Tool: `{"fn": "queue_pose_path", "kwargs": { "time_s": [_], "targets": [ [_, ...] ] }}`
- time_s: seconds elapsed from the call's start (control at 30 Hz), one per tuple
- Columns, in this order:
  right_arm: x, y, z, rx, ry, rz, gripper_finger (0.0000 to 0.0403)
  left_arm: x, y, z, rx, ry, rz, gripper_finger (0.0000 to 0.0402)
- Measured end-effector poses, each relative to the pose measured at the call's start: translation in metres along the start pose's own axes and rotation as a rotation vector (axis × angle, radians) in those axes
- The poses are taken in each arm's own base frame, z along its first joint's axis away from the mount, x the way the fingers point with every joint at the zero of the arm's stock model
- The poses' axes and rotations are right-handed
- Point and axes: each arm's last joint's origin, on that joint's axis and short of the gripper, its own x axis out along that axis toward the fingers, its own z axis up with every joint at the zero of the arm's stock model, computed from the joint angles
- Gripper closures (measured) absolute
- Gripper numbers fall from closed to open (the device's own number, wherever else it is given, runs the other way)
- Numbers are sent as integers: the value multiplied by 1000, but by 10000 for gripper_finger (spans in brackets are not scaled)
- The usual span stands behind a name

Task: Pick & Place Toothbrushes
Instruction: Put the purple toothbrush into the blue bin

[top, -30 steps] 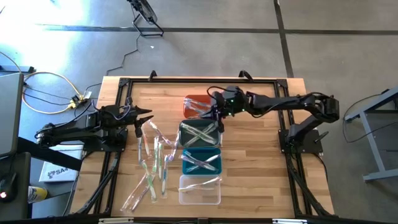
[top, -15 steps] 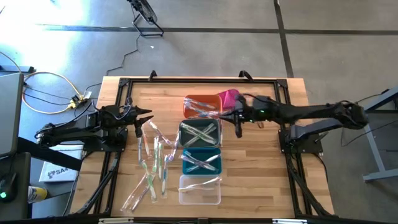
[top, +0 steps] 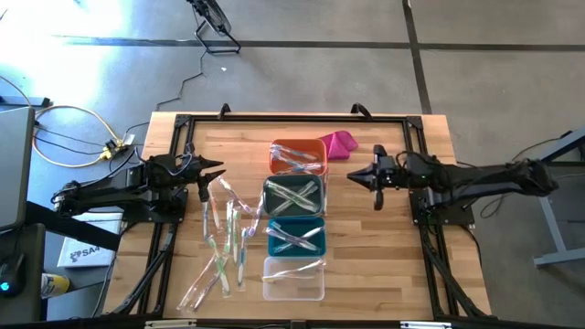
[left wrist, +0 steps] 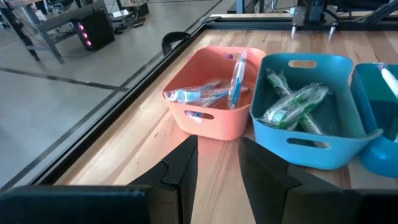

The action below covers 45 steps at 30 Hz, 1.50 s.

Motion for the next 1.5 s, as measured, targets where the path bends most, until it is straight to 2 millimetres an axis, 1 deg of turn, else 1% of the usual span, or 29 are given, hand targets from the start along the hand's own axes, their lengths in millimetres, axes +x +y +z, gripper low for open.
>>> {"fn": "queue_pose_path", "kwargs": {
  "time_s": [0.1,0.27,0.47,0.6,0.83,1.0,1.17,1.27,1.33,1.5],
  "targets": [
    [-7,-1,-7,-15,-8,3,399,0,0,0,-18,0,0,289],
    [-12,-4,-23,-110,-12,-1,399,0,0,0,-66,0,0,289],
    [-14,-7,-40,-186,-58,-4,399,0,0,0,-178,5,0,289],
    [-14,-10,-40,-220,-68,-24,399,0,0,0,-221,0,0,289],
    [-14,-16,-40,-259,-69,-64,399,0,1,9,-346,-95,-12,289],
    [-14,-20,-40,-269,-64,-92,398,2,-1,11,-344,-92,-52,289],
    [-14,-21,-39,-256,-64,-100,398,12,-4,7,-317,-12,-48,289],
    [-14,-21,-39,-256,-64,-99,398,19,-6,8,-266,47,-53,289],
    [-14,-21,-39,-255,-64,-99,398,24,-8,12,-222,81,-76,289],
    [-14,-21,-39,-254,-64,-99,398,37,-10,32,-127,131,-100,289]
  ]
}}
